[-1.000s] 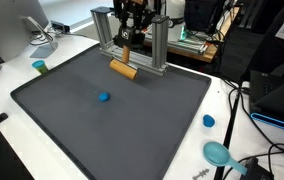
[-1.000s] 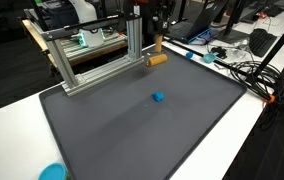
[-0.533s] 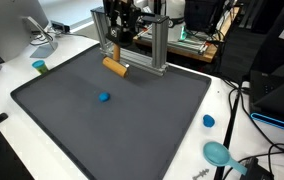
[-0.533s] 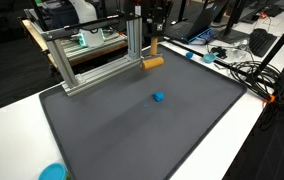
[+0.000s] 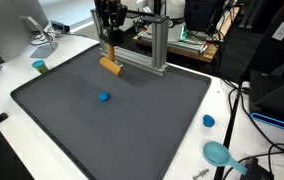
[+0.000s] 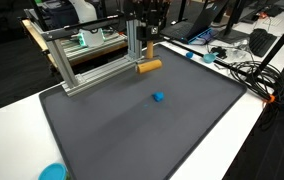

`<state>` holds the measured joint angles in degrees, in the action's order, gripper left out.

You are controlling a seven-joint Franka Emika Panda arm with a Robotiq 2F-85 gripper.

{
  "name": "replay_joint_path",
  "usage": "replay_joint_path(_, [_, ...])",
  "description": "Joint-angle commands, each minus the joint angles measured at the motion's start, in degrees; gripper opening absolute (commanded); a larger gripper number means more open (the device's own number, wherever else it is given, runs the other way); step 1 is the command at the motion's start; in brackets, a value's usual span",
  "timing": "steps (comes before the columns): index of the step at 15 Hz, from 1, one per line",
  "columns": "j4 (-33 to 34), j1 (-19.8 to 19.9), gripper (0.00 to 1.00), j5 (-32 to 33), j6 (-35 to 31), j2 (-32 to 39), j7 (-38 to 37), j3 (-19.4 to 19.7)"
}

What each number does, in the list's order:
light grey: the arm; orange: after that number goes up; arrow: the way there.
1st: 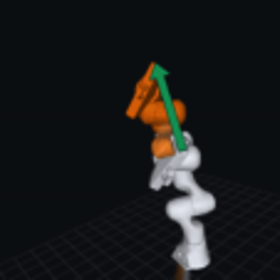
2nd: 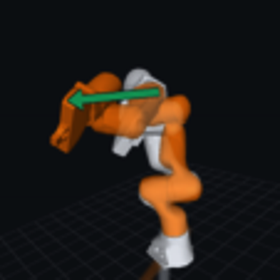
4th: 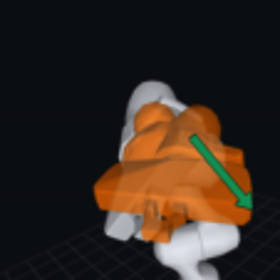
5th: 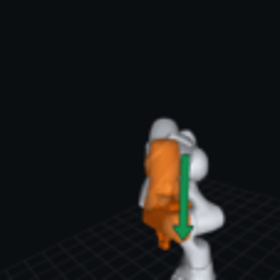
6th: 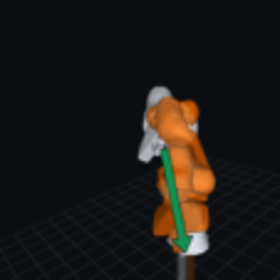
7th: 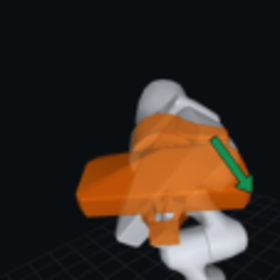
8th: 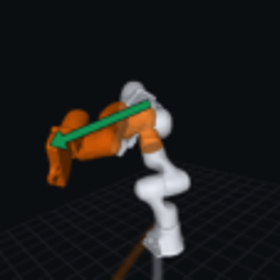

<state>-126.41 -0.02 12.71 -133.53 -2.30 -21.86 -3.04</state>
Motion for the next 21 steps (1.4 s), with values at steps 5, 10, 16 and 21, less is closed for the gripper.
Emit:
replay_joint_path(5, [4.05, -0.09, 0.22, 1.27, -8.97, 7.39, -1.66, 1.83])
replay_joint_path(10, [7.11, -0.75, 0.22, 0.84, -10.85, 12.25, 0.31, 3.61])
replay_joint_path(16, [9.11, -1.79, 0.22, 0.79, -11.11, 15.45, 3.02, 4.31])
replay_joint_path(21, [10.27, -2.23, 0.22, 0.29, -10.37, 17.12, 4.09, 4.58])
